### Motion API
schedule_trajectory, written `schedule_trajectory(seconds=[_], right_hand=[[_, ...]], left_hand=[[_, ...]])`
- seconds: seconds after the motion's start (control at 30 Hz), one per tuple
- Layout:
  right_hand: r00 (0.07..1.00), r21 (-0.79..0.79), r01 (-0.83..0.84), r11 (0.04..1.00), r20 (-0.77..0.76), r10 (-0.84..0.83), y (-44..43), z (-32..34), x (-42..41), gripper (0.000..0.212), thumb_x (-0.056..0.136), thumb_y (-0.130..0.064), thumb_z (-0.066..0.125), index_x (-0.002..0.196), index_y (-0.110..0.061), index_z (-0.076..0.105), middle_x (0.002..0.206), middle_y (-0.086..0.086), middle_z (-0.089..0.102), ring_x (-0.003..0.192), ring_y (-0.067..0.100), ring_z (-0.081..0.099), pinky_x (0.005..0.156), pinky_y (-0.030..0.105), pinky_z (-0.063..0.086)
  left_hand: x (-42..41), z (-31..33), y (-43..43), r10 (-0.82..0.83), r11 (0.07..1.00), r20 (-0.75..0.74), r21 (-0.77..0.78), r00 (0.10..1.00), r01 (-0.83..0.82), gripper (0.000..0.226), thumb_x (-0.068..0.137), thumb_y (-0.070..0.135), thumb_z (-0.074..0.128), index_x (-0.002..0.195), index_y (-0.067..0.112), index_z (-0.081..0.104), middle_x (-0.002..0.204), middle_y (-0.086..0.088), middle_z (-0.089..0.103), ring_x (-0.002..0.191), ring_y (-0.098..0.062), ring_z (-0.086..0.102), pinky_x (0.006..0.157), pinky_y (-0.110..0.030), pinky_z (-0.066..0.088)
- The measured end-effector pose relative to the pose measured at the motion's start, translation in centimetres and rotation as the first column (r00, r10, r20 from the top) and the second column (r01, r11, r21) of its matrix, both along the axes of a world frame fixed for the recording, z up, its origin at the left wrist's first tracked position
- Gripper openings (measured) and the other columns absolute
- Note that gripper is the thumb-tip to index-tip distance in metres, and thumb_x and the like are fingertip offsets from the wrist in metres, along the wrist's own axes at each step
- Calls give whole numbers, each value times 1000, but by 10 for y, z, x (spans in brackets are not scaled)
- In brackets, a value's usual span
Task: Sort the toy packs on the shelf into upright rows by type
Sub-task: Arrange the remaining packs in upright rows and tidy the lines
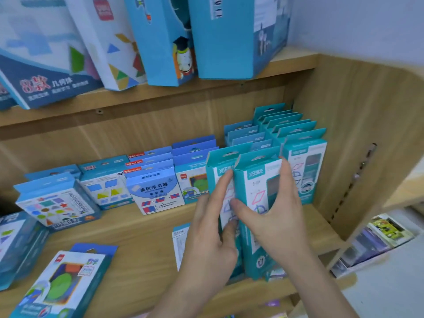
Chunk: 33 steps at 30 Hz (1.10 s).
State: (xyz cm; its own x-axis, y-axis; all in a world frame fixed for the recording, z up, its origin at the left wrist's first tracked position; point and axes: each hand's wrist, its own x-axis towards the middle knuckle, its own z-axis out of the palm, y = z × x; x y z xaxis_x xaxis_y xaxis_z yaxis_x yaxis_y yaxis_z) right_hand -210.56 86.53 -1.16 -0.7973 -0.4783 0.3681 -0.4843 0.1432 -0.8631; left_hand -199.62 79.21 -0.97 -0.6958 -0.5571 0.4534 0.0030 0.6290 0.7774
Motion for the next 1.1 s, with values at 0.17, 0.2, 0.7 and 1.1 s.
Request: schedule_trajectory(seconds=[0.17, 0.2, 0.7, 1.1], right_hand=[[974, -75, 225, 972, -24, -227, 23, 4, -45, 88, 61, -37, 84, 132, -27, 33, 123, -9, 52, 114, 7, 50, 88, 28, 45], [964, -70, 261, 963, -36, -264, 25, 3, -54, 89, 61, -36, 84, 132, -26, 32, 124, -7, 51, 115, 9, 49, 89, 29, 43], [749, 8, 506, 863, -500, -434, 12, -31, -89, 83, 76, -28, 74, 144, -14, 29, 138, 23, 34, 118, 38, 34, 95, 52, 35], [911, 411, 334, 848, -373, -178, 22, 4, -102, 96, 81, -41, 67, 147, -33, -2, 142, -2, 15, 125, 26, 42, 89, 43, 51]], left_hand=[[-7, -1, -2, 58, 995, 16, -87, 998, -56, 88, 83, -4, 63, 133, 60, 29, 129, 41, 39, 126, 8, 40, 101, -23, 41], [-7, -2, -2, 74, 992, 28, -102, 997, -71, 89, 82, -3, 64, 132, 61, 29, 129, 41, 39, 125, 7, 41, 100, -25, 41], [-5, -10, -5, 80, 988, 107, -137, 991, -65, 87, 80, 5, 69, 130, 64, 29, 117, 39, 44, 97, -12, 53, 68, -24, 47], [-13, -11, 3, 5, 996, 130, -91, 991, 7, 89, 80, 8, 73, 126, 70, 29, 114, 34, 47, 74, -14, 54, 67, -23, 49]])
